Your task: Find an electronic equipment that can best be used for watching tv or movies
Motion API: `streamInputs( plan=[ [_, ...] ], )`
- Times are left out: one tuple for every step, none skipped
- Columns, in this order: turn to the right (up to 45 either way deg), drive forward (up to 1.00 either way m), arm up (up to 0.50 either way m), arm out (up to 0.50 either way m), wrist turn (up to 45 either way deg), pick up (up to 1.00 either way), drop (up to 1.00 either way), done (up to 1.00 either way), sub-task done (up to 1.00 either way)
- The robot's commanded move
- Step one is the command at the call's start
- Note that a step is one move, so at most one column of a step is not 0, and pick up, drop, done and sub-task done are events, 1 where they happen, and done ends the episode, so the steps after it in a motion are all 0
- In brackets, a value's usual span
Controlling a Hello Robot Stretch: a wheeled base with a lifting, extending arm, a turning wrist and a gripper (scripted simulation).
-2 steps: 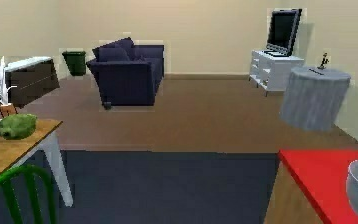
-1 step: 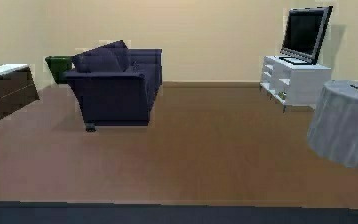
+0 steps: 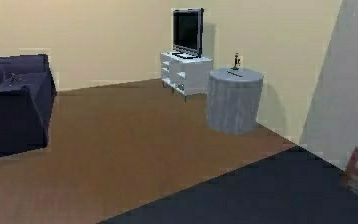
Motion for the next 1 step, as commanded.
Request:
streamInputs(
  plan=[
    [0.0, 1.00, 0.00, 0.00, 0.0, 0.00, 0.00, 0.00, 0.00]
  ],
)
